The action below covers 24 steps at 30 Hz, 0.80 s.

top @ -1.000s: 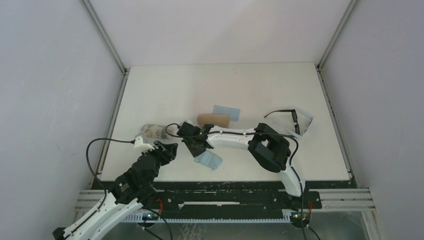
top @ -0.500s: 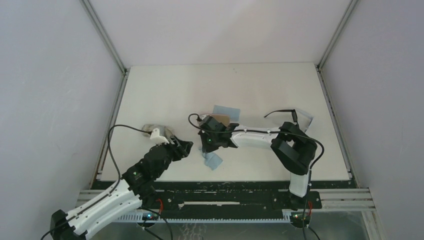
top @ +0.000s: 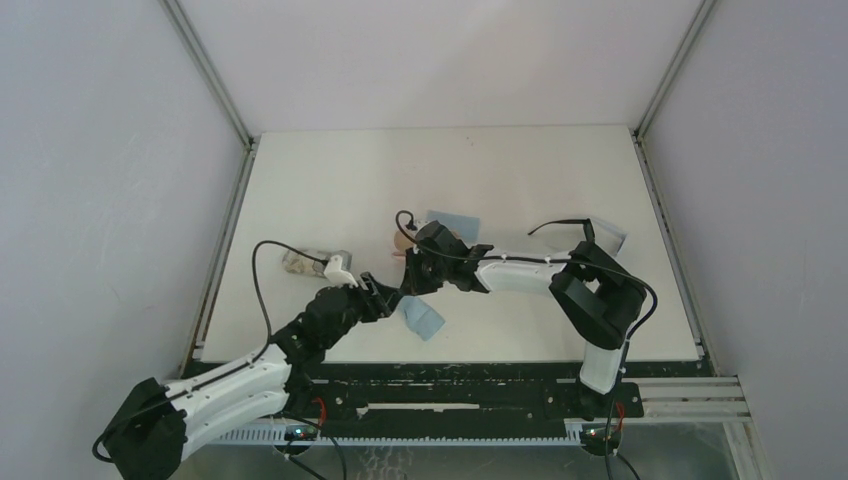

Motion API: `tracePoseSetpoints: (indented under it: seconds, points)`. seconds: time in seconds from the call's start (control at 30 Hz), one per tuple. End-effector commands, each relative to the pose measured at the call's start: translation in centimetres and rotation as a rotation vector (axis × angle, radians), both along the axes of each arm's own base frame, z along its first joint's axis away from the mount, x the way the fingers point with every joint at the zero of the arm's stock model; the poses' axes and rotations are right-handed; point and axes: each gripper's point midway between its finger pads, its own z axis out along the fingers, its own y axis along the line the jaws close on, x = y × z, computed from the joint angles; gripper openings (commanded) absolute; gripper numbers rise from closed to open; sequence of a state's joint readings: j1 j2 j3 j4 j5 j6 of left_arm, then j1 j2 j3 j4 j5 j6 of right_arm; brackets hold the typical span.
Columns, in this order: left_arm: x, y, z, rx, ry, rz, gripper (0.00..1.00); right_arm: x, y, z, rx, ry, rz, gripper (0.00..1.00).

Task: Organize the sunglasses
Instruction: Fold the glasses cleaning cloth at the center of the board.

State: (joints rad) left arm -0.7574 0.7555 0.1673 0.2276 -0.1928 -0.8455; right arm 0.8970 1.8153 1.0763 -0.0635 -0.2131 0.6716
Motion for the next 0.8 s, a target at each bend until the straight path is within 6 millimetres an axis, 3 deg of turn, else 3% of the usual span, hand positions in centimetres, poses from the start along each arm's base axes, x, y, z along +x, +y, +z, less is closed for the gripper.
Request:
tracePoseSetpoints:
  seconds: [0.0, 0.3, 0.77]
  points:
    - [0.4, -0.9, 0.7, -0.05, -0.041, -0.03, 0.62, 0.3, 1.8, 2.2, 0.11, -0.01, 0.004, 0.0]
    - [0.6, -0.6, -1.7, -0.055, 0.016, -0.011, 0.51, 0.5, 1.5, 1.7, 0.096, -0.001, -0.006, 0.0]
    - [1.2, -1.5, -1.4, -0.115, 0.024, -0.041, 0.38, 0.4, 1.5, 1.7, 0.098, 0.004, 0.0, 0.0]
